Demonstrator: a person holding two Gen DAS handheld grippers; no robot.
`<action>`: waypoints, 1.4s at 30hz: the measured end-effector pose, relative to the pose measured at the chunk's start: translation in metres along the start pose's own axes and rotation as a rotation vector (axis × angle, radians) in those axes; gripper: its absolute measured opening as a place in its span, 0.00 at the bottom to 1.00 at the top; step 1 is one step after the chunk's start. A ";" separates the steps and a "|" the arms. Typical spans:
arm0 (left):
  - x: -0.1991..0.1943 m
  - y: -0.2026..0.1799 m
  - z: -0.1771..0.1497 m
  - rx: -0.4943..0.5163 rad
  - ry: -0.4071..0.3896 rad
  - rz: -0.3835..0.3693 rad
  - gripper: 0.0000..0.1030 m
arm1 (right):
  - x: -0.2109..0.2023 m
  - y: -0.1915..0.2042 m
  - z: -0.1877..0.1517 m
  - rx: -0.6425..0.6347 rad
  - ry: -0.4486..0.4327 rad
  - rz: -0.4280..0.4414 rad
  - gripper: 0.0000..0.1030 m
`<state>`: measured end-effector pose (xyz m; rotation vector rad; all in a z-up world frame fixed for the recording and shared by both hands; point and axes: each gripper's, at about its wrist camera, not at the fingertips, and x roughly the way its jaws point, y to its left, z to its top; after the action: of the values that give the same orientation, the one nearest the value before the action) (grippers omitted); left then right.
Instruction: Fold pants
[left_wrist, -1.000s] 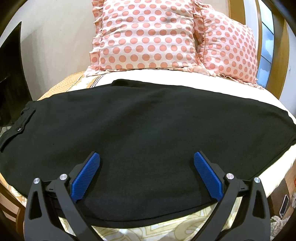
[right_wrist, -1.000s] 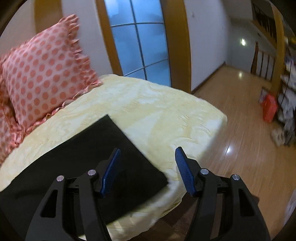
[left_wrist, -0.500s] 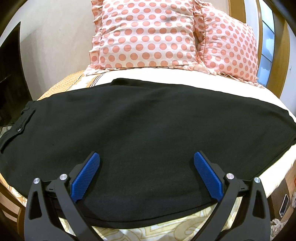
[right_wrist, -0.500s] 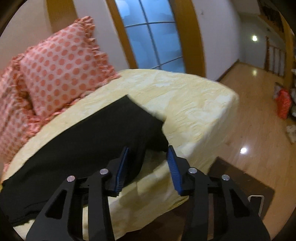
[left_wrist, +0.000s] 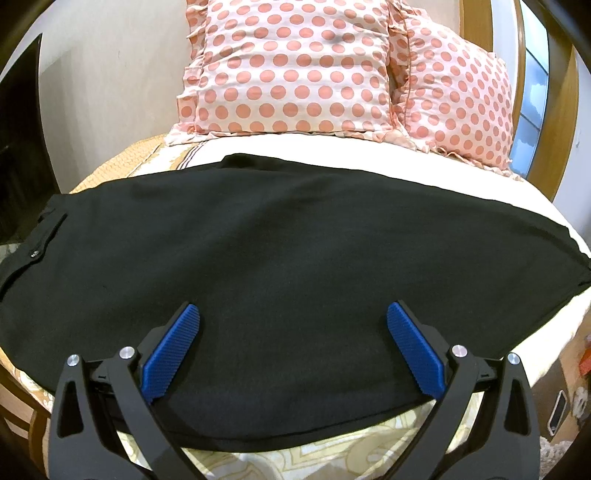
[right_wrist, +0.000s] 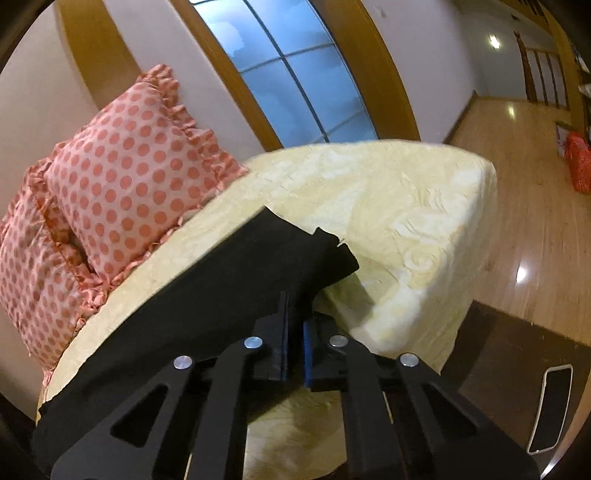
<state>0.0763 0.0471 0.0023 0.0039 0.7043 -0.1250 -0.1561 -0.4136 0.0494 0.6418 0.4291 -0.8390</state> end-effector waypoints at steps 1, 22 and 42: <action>0.000 0.001 0.000 -0.003 -0.001 -0.004 0.98 | -0.003 0.005 0.002 -0.016 -0.012 0.010 0.05; -0.022 0.028 -0.003 -0.098 -0.027 -0.026 0.98 | -0.032 0.388 -0.198 -0.766 0.523 0.921 0.05; -0.077 0.143 0.000 -0.373 -0.157 0.204 0.98 | -0.057 0.393 -0.263 -1.028 0.470 0.853 0.46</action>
<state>0.0345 0.1977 0.0461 -0.2873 0.5584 0.2014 0.0945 -0.0095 0.0272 -0.0028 0.8390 0.3928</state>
